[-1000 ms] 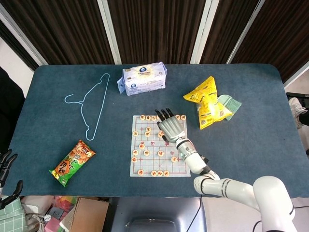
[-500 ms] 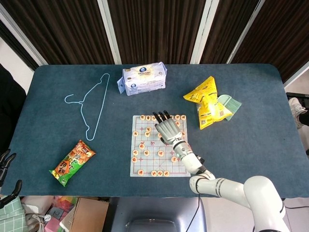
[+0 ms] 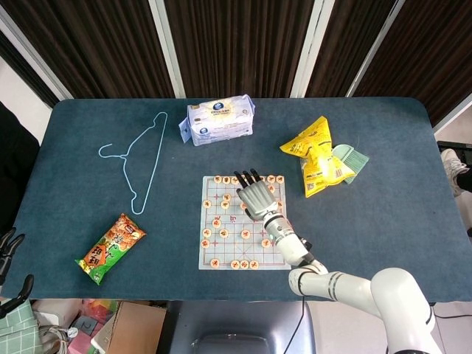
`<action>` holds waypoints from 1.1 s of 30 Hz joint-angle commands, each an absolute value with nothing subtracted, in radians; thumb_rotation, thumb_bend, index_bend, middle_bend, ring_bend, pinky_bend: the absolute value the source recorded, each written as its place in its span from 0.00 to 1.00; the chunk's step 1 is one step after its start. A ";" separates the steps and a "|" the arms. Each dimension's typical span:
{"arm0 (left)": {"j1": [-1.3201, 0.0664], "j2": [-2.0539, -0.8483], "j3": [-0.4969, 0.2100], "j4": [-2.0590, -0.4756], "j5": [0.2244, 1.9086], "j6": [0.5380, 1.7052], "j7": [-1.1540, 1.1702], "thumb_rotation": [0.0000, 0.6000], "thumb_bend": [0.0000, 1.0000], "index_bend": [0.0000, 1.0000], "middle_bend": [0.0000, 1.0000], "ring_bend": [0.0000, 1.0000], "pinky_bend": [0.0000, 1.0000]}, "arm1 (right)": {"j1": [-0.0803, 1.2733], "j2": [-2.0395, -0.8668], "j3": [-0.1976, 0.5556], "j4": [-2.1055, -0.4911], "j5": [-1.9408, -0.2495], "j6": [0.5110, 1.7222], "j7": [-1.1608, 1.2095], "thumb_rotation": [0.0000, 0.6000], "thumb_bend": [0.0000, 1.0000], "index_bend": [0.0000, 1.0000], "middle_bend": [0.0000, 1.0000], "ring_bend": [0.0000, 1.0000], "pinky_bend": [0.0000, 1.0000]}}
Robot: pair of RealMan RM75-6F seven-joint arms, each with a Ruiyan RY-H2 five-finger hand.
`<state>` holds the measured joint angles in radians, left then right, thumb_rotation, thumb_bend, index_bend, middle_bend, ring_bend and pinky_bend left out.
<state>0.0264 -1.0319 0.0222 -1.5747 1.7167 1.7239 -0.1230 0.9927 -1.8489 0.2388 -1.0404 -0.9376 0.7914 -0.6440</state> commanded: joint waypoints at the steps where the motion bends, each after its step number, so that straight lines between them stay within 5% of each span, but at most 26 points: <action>1: 0.026 -1.032 0.023 -1.574 1.718 1.725 -0.122 1.00 0.44 0.00 0.00 0.00 0.05 | 0.993 -1.845 0.237 -1.048 -0.936 0.791 -0.644 1.00 0.47 0.54 0.09 0.00 0.00; 7: 0.027 -1.033 0.023 -1.573 1.722 1.728 -0.123 1.00 0.44 0.00 0.00 0.00 0.05 | 0.976 -1.806 0.230 -1.122 -0.961 0.832 -0.632 1.00 0.47 0.49 0.09 0.00 0.00; 15: 0.034 -1.031 0.023 -1.568 1.727 1.746 -0.135 1.00 0.44 0.00 0.00 0.00 0.05 | 0.792 -1.529 0.116 -1.555 -1.167 1.108 -0.609 1.00 0.47 0.18 0.01 0.00 0.00; 18: 0.039 -1.034 0.024 -1.569 1.732 1.756 -0.128 1.00 0.44 0.00 0.00 0.00 0.05 | 0.564 -1.275 -0.058 -1.897 -1.271 1.365 -0.638 1.00 0.44 0.00 0.00 0.00 0.00; 20: 0.041 -1.038 0.024 -1.571 1.738 1.761 -0.114 1.00 0.44 0.00 0.00 0.00 0.05 | 0.433 -1.163 -0.176 -1.994 -1.378 1.504 -0.601 1.00 0.40 0.00 0.00 0.00 0.00; 24: 0.045 -1.049 0.026 -1.577 1.746 1.762 -0.075 1.00 0.44 0.00 0.00 0.00 0.05 | 0.200 -1.158 -0.295 -1.822 -1.535 1.738 -0.403 1.00 0.39 0.00 0.00 0.00 0.00; 33: 0.045 -1.059 0.024 -1.588 1.748 1.758 -0.037 1.00 0.44 0.00 0.00 0.00 0.05 | 0.061 -1.211 -0.261 -1.653 -1.631 1.856 -0.280 1.00 0.38 0.00 0.00 0.00 0.00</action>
